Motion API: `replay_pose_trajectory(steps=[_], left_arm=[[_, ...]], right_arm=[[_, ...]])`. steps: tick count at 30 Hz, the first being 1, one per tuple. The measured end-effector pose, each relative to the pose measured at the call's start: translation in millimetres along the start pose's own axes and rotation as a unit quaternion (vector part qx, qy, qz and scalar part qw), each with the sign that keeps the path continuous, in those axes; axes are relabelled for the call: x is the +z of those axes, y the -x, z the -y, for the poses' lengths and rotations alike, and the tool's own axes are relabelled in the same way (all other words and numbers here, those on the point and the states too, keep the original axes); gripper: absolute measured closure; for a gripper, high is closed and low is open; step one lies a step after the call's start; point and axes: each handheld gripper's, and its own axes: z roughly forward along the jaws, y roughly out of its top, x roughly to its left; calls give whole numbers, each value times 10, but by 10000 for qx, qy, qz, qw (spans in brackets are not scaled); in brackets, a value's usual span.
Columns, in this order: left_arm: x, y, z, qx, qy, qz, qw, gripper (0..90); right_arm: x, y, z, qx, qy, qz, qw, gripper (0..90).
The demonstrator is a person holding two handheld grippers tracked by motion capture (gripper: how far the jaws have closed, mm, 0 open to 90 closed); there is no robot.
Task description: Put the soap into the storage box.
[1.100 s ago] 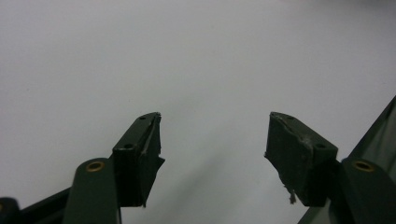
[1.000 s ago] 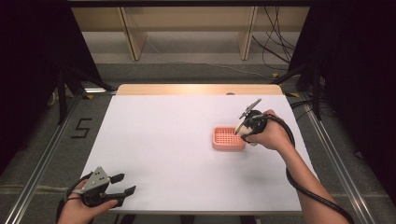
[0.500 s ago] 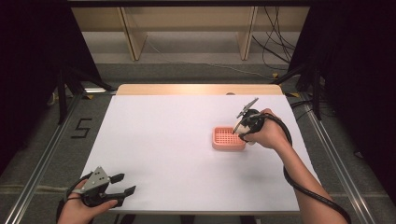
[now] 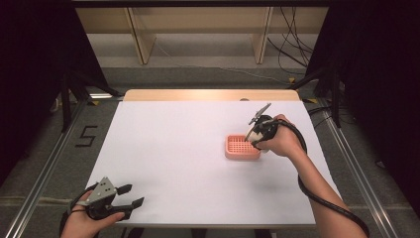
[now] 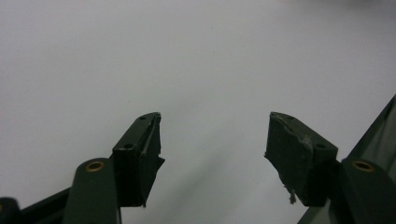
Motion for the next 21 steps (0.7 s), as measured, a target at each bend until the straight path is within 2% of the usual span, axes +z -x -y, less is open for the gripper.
replay_pose_trajectory(steps=[3, 5, 6, 8, 21], left_arm=[[-1, 0, -1, 2, -11, 12, 10000, 350], [-5, -11, -3, 74, -30, -2, 10000, 350], [-3, -1, -1, 7, -2, 12, 10000, 350], [-4, 0, -1, 2, -3, -5, 10000, 350], [-6, 2, -2, 4, -8, -19, 10000, 350]], right_arm=[[10, 6, -19, -63, 23, 33, 10000, 506], [16, 7, -29, -104, 38, 43, 9999, 506], [20, 4, -33, -90, 45, 37, 9999, 506], [22, 6, -50, -158, 41, 32, 9999, 506], [76, -31, -118, -173, 19, 24, 9998, 506]])
